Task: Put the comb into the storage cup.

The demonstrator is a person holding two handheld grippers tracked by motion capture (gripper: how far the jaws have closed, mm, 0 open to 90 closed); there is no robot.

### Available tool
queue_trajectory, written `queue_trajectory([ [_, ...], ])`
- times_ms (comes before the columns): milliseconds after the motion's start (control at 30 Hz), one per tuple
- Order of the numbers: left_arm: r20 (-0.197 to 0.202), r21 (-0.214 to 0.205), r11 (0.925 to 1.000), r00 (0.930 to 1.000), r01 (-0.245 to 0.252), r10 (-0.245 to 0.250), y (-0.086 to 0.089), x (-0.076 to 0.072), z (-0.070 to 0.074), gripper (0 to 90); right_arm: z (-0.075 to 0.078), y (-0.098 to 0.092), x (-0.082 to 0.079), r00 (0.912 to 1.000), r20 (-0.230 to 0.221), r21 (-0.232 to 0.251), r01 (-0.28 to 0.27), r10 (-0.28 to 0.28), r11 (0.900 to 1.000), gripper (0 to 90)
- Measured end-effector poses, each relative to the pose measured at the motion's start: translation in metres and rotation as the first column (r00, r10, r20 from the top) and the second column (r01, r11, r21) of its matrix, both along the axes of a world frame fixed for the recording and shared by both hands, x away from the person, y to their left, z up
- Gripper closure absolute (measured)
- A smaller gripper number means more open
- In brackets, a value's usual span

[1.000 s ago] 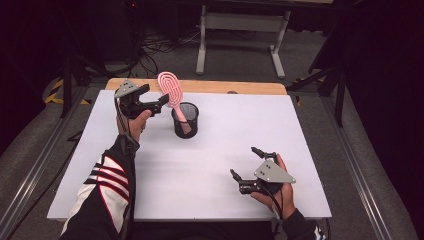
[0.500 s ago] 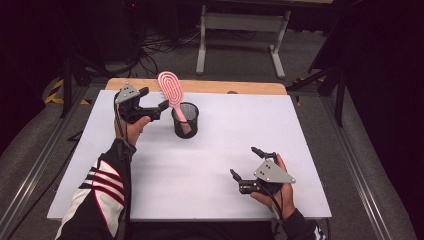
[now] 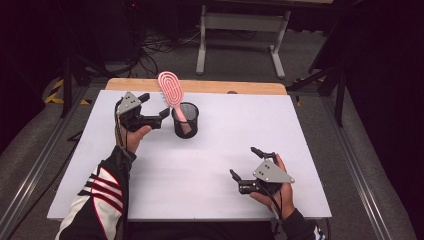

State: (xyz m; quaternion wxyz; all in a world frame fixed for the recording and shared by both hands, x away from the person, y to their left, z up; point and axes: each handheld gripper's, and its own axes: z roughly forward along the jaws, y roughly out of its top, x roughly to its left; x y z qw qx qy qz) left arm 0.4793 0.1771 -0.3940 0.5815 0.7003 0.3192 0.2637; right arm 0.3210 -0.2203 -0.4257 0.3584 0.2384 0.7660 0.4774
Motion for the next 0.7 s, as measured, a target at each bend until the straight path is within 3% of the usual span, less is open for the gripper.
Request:
queue_trajectory([
  [167,0.005,0.024,0.9997,1.0000,-0.001,0.001,0.001,-0.006,-0.004,6.0,0.000,0.000,0.000,1.0000,0.001,-0.003,0.000,0.000,1.0000,7.9],
  [700,0.027,0.038,0.9990,0.9993,0.023,-0.024,0.001,-0.020,-0.007,5.8,0.000,0.000,0.000,1.0000,0.004,0.000,0.001,-0.001,1.0000,7.9],
])
